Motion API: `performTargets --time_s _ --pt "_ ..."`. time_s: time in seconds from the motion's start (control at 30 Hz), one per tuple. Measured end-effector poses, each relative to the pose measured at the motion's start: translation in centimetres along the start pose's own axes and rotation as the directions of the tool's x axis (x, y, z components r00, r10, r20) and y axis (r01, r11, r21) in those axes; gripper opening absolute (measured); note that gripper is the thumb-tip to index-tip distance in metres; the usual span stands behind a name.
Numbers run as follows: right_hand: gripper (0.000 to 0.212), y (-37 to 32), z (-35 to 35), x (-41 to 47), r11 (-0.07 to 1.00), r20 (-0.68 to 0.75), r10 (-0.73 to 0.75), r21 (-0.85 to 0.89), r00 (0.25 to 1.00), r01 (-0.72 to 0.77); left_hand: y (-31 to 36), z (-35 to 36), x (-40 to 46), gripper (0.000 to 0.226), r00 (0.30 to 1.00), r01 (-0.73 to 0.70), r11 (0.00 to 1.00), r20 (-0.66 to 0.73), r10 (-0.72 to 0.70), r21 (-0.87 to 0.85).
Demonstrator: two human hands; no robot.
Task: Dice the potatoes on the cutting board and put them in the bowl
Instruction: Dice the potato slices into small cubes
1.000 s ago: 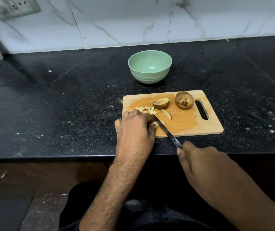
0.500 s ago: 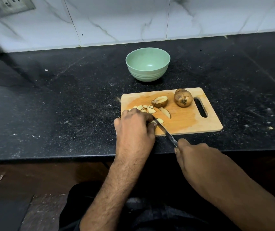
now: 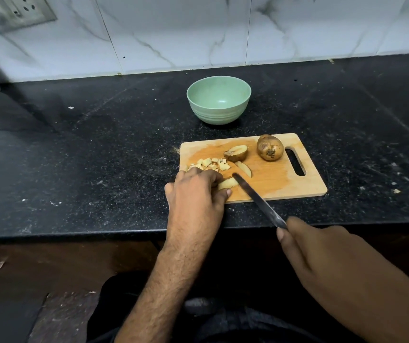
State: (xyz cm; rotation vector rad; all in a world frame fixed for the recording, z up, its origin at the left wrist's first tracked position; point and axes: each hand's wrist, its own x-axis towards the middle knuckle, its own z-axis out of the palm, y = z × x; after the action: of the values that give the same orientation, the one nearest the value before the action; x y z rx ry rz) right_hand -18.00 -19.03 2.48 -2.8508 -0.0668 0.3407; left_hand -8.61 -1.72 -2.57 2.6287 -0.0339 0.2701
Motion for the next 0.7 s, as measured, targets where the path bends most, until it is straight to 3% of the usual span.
performTargets --time_s 0.23,0.7 --pt "0.032 -1.4 1.0 1.4 0.998 -0.112 -0.052 0.015 0.992 0.054 -0.2 -0.3 -0.2 0.019 1.0 0.0 1.0 0.009 -0.001 0.013" --pt "0.024 -2.9 1.6 2.2 0.997 -0.04 -0.065 -0.048 0.997 0.063 0.1 -0.2 0.0 0.014 0.997 0.072 0.995 -0.009 -0.072 -0.067"
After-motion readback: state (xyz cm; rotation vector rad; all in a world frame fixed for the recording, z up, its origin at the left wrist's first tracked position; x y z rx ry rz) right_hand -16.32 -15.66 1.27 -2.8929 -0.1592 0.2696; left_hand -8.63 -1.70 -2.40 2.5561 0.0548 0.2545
